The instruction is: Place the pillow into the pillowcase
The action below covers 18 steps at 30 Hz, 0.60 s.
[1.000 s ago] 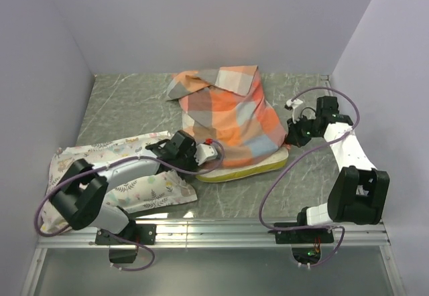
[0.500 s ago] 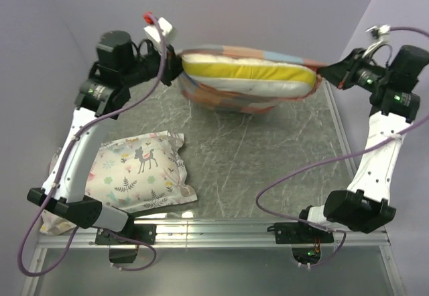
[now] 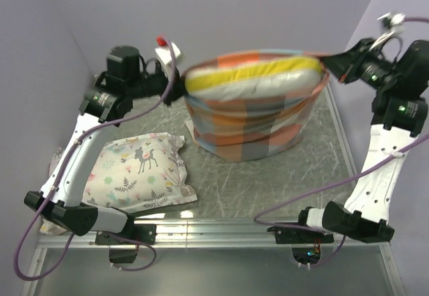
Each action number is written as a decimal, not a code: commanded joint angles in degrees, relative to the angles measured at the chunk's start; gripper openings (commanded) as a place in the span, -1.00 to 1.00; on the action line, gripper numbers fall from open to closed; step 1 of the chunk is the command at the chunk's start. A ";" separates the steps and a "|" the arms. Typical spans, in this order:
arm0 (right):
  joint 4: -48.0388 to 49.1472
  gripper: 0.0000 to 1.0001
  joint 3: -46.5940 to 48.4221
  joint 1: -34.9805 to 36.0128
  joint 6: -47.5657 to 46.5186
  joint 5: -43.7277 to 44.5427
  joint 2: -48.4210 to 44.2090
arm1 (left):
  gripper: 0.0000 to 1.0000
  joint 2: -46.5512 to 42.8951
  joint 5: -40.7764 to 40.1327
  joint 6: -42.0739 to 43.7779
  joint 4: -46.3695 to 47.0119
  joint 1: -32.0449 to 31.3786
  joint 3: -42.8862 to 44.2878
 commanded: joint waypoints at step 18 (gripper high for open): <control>-18.05 -1.00 -6.16 -0.58 -20.83 10.19 -2.70 | -0.27 -5.57 2.90 11.51 -41.69 -0.20 4.90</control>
